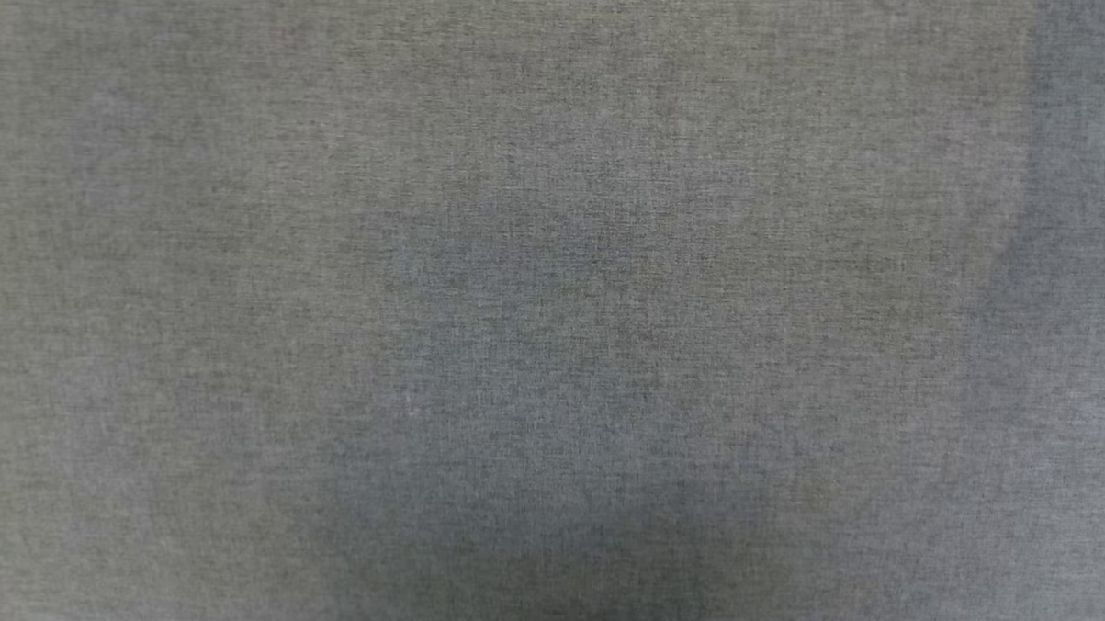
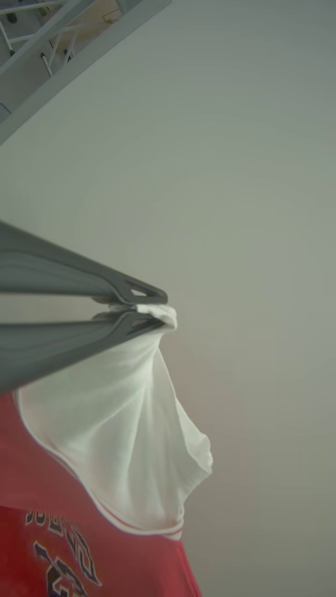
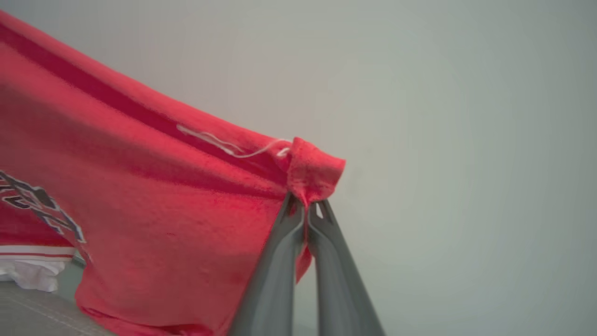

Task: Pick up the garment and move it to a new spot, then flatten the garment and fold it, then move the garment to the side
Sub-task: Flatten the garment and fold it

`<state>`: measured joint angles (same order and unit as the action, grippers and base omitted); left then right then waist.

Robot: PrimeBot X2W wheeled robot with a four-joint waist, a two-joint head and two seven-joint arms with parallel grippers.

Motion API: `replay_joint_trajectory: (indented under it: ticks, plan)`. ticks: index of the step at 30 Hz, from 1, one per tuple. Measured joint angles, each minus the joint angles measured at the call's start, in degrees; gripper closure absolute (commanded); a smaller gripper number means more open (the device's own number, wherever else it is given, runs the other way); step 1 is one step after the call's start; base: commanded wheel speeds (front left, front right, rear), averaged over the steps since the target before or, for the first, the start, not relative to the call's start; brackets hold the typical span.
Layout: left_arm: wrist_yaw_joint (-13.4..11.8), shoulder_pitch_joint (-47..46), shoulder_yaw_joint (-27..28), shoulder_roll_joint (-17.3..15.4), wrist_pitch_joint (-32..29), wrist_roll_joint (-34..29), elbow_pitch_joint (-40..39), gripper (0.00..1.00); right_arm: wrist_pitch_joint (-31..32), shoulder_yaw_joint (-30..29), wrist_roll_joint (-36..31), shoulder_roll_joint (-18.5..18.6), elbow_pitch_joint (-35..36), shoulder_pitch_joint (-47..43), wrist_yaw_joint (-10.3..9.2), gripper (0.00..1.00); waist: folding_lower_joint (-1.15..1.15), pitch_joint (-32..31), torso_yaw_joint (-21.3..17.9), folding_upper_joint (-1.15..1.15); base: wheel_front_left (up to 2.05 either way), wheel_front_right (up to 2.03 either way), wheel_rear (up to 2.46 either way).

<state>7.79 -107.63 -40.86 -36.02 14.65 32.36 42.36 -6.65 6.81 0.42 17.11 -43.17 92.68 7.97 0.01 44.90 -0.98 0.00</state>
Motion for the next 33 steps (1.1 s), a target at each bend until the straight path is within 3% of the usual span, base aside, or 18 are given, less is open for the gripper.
replay_joint_trajectory:
  ticks: [10,18,23,33]
  plan:
    - [0.0,26.1,6.9,2.6,0.0,-0.6,-12.2,1.0,-5.6,8.3,4.7,0.3,-2.5,-12.9,-0.01,1.0,-0.01,-5.5,1.2,0.0,0.0,0.0,0.0]
    - [0.0,48.8,5.6,3.8,0.0,-2.4,-19.6,1.0,-6.0,15.5,12.7,3.4,-0.2,-28.8,-0.01,1.0,-0.02,-12.7,2.1,0.0,0.0,0.0,0.0]
    - [-0.6,63.4,4.6,4.1,0.0,0.6,-20.6,1.0,-2.4,20.0,21.2,6.3,3.0,-40.2,-0.01,1.0,-0.02,-18.2,2.6,0.0,0.0,0.0,0.0]
    - [-2.8,82.8,4.0,3.9,0.0,2.5,-24.3,1.0,5.5,21.2,36.0,12.5,8.4,-57.0,-0.01,1.0,-0.02,-27.9,3.6,0.0,0.0,0.0,0.0]
